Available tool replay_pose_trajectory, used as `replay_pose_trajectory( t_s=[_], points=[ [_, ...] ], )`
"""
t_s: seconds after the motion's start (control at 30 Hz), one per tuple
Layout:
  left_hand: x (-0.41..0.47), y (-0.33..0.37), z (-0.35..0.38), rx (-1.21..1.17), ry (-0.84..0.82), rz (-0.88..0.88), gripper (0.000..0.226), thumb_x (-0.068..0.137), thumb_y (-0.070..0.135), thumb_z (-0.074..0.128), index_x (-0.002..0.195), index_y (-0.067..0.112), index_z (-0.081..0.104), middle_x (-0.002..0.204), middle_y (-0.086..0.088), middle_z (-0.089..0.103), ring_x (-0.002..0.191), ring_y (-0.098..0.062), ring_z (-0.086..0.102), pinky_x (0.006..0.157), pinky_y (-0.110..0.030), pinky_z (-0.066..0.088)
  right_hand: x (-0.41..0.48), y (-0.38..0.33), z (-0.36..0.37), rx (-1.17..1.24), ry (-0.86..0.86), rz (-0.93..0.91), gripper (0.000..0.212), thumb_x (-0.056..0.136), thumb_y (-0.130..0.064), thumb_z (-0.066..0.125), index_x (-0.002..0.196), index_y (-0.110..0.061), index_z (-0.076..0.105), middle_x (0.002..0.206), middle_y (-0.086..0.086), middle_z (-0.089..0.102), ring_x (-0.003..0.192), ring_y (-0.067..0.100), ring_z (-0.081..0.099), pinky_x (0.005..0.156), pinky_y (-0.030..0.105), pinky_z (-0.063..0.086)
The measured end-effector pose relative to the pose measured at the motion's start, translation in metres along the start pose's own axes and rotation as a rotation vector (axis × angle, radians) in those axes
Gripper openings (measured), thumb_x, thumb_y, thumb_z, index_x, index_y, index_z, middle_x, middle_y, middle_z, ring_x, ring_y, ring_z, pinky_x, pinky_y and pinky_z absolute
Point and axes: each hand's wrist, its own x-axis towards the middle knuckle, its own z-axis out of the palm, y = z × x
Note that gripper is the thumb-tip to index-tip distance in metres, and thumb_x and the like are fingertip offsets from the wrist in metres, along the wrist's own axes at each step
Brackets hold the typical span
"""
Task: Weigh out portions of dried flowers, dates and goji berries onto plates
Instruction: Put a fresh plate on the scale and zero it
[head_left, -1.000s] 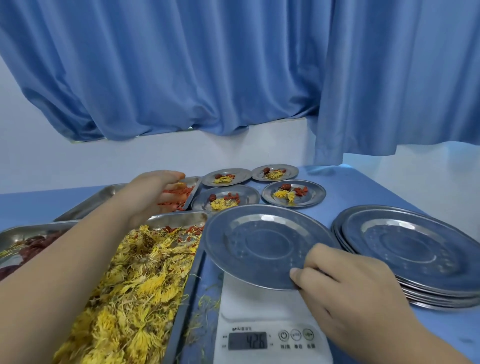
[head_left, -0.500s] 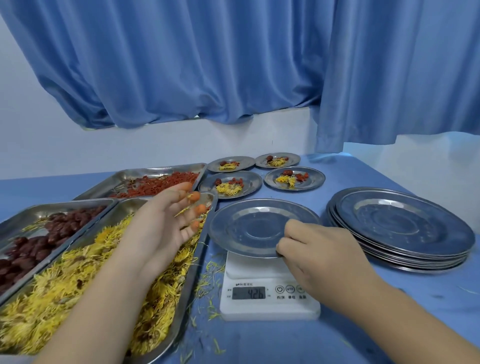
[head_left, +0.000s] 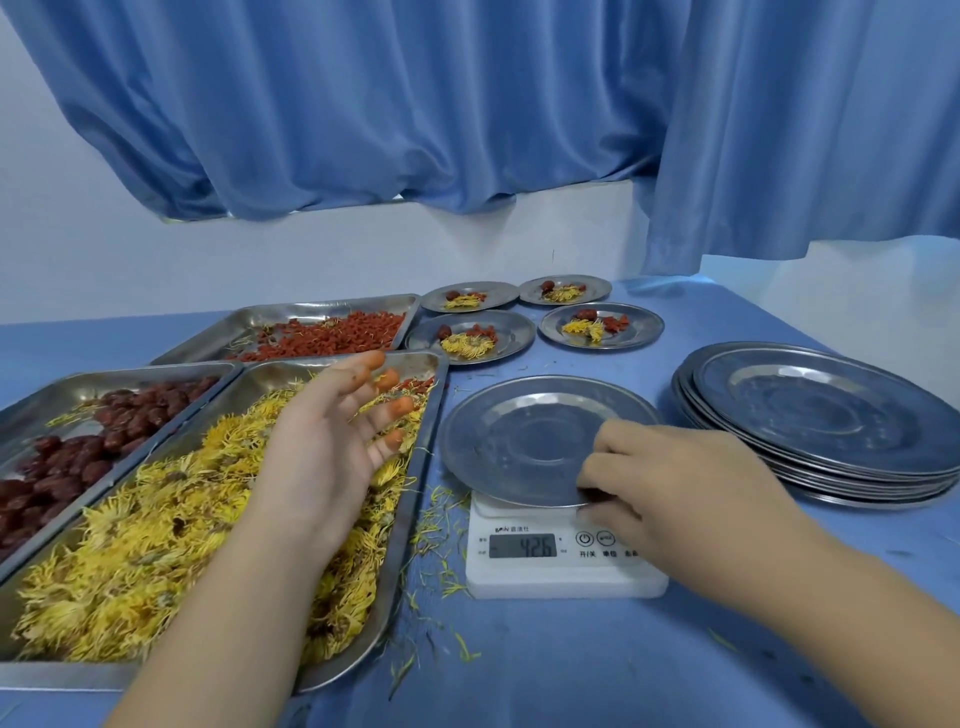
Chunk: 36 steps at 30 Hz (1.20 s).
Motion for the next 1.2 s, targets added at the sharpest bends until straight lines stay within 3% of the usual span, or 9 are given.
replay_pose_trajectory(
  t_s=[0.1,0.27,0.4,0.47,0.6,0.7,0.83,0.97,1.2],
  points=[
    [-0.001,0.001,-0.002,-0.018,0.013,0.007,0.026,0.095,0.023,0.044,0.113,0.015,0.060,0.100,-0.004,0.064,0.078,-0.017,0.064,0.064,-0.029,0.047,-0.001,0.001,-0.005,-0.031,-0.103,0.057,0.033,0.091,-0.057,0.040,0.107,-0.033,0.057,0.107,-0.013,0.050,0.089,0.010,0.057,0.063,0.027,0.040],
    [-0.004,0.002,-0.001,-0.025,0.002,0.007,0.024,0.095,0.023,0.044,0.110,0.015,0.061,0.100,-0.004,0.063,0.080,-0.018,0.063,0.064,-0.029,0.046,-0.002,0.001,-0.007,-0.028,-0.120,0.093,0.033,0.092,-0.057,0.039,0.111,-0.035,0.054,0.112,-0.014,0.049,0.096,0.008,0.056,0.067,0.027,0.041],
    [-0.004,0.001,-0.001,-0.040,0.004,0.002,0.023,0.095,0.022,0.044,0.109,0.015,0.061,0.099,-0.004,0.063,0.079,-0.019,0.062,0.064,-0.029,0.046,-0.007,0.007,-0.014,0.037,0.001,0.030,0.019,0.085,-0.048,0.054,0.090,-0.032,0.064,0.088,-0.013,0.058,0.072,0.013,0.060,0.054,0.026,0.038],
    [-0.004,0.000,-0.002,-0.040,0.002,0.003,0.023,0.095,0.022,0.044,0.108,0.015,0.061,0.097,-0.004,0.063,0.078,-0.019,0.062,0.064,-0.029,0.046,-0.013,0.012,-0.017,0.112,0.003,0.010,0.020,0.083,-0.049,0.053,0.080,-0.032,0.063,0.074,-0.015,0.053,0.060,0.010,0.053,0.050,0.026,0.041],
    [-0.002,-0.001,-0.002,-0.029,-0.008,-0.007,0.025,0.095,0.024,0.044,0.110,0.015,0.062,0.093,-0.001,0.065,0.075,-0.018,0.063,0.064,-0.030,0.045,-0.023,0.022,-0.015,0.150,-0.251,0.037,0.043,0.079,-0.067,0.031,0.094,-0.038,0.058,0.074,-0.018,0.054,0.068,0.000,0.049,0.064,0.024,0.045],
    [-0.002,-0.001,-0.002,-0.027,-0.019,-0.014,0.025,0.094,0.024,0.044,0.109,0.015,0.062,0.094,-0.002,0.064,0.076,-0.018,0.063,0.066,-0.030,0.044,-0.027,0.027,-0.013,0.194,-0.351,0.074,0.046,0.075,-0.073,0.034,0.101,-0.042,0.054,0.070,-0.017,0.052,0.070,0.001,0.050,0.067,0.027,0.047],
    [-0.002,-0.001,-0.003,-0.030,-0.028,-0.019,0.024,0.094,0.025,0.044,0.107,0.016,0.062,0.093,-0.002,0.064,0.075,-0.018,0.063,0.067,-0.031,0.044,-0.028,0.026,-0.011,0.223,-0.394,0.094,0.047,0.071,-0.077,0.037,0.106,-0.047,0.048,0.067,-0.016,0.052,0.064,0.002,0.050,0.059,0.023,0.042],
    [-0.003,-0.001,-0.003,-0.028,-0.022,-0.019,0.024,0.094,0.025,0.045,0.108,0.015,0.062,0.095,-0.002,0.063,0.075,-0.018,0.063,0.067,-0.031,0.044,-0.029,0.022,-0.011,0.222,-0.449,0.128,0.043,0.072,-0.077,0.041,0.105,-0.050,0.044,0.076,-0.030,0.053,0.061,-0.002,0.048,0.053,0.020,0.034],
    [-0.003,-0.001,-0.002,-0.032,-0.023,-0.024,0.024,0.094,0.025,0.046,0.109,0.015,0.062,0.094,-0.002,0.064,0.074,-0.018,0.062,0.067,-0.031,0.045,-0.028,0.021,-0.008,0.178,-0.438,0.186,0.040,0.074,-0.075,0.044,0.103,-0.047,0.042,0.067,-0.013,0.053,0.063,0.001,0.049,0.054,0.023,0.036]
  ],
)
